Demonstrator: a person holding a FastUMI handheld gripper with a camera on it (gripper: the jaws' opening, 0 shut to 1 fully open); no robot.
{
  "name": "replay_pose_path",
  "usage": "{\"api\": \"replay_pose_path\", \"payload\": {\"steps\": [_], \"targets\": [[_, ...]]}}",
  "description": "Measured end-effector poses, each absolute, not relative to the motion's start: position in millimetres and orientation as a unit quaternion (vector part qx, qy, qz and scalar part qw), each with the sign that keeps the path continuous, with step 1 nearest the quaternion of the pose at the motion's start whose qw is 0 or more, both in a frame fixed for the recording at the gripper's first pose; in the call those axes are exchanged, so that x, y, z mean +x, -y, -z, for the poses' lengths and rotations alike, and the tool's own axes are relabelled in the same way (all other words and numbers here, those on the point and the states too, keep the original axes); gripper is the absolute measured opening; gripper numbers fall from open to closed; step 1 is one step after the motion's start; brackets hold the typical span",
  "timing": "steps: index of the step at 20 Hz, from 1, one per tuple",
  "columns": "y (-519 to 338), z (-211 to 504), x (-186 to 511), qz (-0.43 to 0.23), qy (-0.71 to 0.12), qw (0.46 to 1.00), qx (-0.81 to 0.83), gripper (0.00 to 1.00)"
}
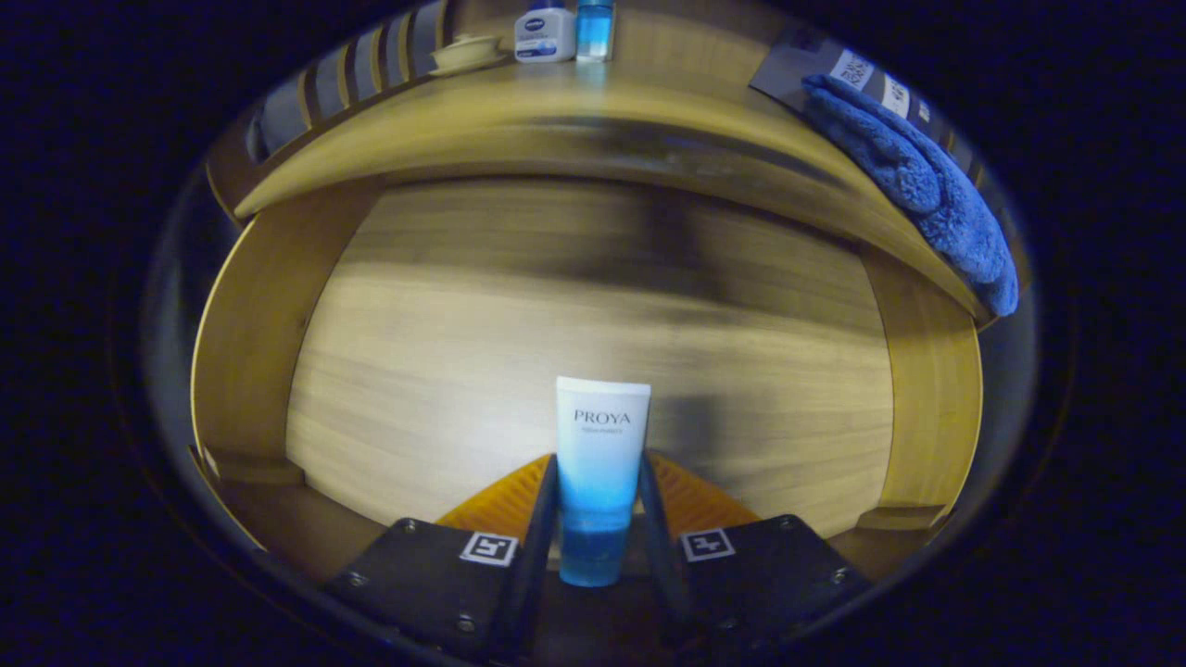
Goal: Pull open the drawer, take out the items inside it, and place them on the countertop above the cabinet.
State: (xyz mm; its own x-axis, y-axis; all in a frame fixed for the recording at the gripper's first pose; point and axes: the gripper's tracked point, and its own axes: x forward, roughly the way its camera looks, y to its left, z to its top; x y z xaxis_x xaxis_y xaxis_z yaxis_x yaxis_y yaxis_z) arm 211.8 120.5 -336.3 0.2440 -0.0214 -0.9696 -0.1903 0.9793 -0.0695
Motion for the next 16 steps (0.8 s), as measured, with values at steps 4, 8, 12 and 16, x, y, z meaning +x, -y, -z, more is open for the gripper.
{"api": "replay_pose_path", "payload": {"steps": [4,8,12,16], "targets": [[-121.1,332.0,211.9,-0.051,-0.595,0.797,-0.085,0.45],[-132.2,311.8,218.5,-0.059,-0.569,0.819,-0.054,0.45],[-133.5,275.1,233.0,-0.061,-0.530,0.845,-0.035,0.45],[-135.0,238.1,256.1,-0.063,-0.494,0.867,-0.026,0.45]]}}
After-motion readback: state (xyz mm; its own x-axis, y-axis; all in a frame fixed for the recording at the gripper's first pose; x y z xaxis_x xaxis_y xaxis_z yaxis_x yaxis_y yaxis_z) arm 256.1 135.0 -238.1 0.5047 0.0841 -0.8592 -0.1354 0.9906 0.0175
